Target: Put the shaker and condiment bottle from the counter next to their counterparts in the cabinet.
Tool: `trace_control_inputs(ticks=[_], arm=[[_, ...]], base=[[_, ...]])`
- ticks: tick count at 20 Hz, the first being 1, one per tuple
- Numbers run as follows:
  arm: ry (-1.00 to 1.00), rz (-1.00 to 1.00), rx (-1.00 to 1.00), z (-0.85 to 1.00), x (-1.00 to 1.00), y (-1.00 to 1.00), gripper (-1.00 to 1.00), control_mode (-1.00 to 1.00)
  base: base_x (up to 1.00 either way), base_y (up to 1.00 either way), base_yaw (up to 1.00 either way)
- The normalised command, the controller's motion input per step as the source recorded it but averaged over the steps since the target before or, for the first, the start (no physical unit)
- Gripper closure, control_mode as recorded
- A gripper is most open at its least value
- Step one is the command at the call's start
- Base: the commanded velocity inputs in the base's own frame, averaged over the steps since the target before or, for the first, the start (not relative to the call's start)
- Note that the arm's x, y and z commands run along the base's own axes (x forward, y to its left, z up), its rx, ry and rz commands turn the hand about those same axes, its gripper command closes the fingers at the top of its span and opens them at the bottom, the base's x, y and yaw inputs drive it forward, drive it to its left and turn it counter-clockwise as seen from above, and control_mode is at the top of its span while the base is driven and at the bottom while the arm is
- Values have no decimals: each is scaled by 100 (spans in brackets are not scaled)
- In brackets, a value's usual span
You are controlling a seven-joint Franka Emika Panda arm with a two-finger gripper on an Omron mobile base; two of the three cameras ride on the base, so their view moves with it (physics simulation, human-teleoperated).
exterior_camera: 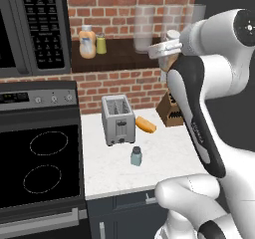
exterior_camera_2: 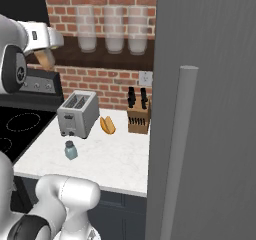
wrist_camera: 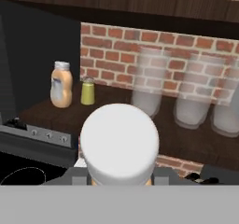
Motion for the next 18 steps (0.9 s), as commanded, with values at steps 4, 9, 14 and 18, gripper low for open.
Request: trace_control_inputs(ticks=[4, 9, 14, 18], arm=[[-11, 2, -3, 35, 0, 47, 100, -100], [-5, 7, 0, 26, 0, 44, 100, -100], [0, 16, 0, 25, 0, 21, 100, -100], [0, 17, 0, 11, 0, 4, 100, -100]], base=[[0, 0, 0], [0, 0, 0], [0, 0, 0], [0, 0, 0]])
